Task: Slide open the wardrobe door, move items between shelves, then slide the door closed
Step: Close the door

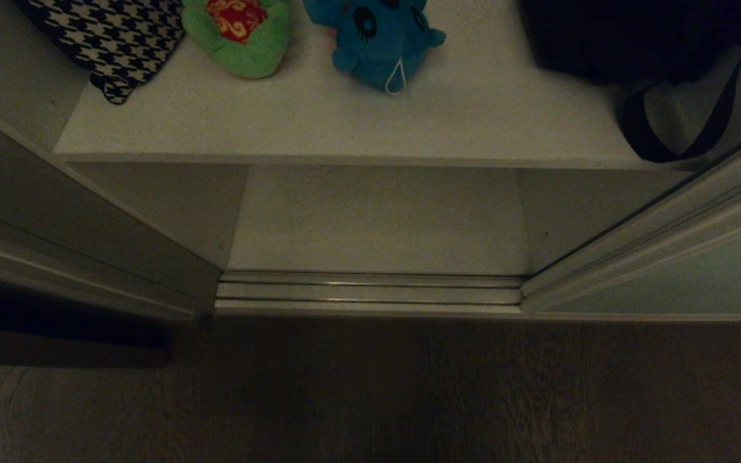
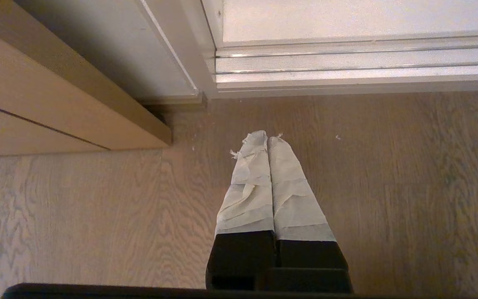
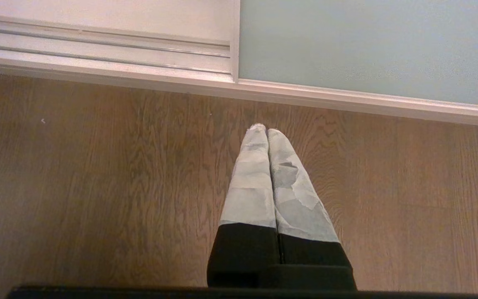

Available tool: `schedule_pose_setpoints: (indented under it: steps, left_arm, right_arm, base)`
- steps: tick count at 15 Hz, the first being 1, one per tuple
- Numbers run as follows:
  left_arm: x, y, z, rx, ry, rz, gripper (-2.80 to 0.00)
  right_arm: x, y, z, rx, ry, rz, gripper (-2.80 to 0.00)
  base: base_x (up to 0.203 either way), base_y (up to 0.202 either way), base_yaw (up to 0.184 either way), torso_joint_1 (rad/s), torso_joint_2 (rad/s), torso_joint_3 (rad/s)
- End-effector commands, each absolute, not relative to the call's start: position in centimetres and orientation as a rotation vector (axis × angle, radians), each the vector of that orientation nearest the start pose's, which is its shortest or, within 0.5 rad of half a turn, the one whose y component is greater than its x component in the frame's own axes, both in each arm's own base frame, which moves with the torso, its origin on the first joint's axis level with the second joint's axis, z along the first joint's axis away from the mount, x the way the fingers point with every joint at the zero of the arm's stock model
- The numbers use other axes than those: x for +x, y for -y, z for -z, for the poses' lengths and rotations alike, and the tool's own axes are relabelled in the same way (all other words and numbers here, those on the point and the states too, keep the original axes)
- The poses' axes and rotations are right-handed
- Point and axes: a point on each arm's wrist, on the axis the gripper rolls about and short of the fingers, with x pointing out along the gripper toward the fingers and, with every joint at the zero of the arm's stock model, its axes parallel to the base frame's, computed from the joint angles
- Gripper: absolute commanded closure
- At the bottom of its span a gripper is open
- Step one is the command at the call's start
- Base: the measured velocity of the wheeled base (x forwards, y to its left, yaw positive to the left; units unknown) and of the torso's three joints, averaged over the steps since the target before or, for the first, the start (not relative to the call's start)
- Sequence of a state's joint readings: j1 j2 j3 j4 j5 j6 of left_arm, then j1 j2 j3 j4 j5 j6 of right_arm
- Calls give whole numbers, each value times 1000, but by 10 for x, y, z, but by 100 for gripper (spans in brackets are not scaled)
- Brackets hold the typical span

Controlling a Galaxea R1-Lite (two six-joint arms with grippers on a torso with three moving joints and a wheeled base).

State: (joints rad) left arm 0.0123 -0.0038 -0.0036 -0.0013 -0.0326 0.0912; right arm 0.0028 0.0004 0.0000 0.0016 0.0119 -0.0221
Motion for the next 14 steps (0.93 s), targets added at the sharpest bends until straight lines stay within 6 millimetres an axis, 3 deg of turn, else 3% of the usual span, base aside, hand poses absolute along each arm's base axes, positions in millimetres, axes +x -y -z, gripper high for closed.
schedule_pose_setpoints:
  steps: [1, 14]
  left_arm:
    - [-23, 1, -76, 91, 0, 20, 0]
    - [-23, 1, -76, 61, -6, 14, 0]
  right_arm:
    - [-23, 0, -75, -23, 2, -16, 0]
    - [-23, 0, -75, -23, 2, -15, 0]
  base:
    - [0, 0, 0, 0, 0, 0]
    - [0, 0, 0, 2, 3, 165]
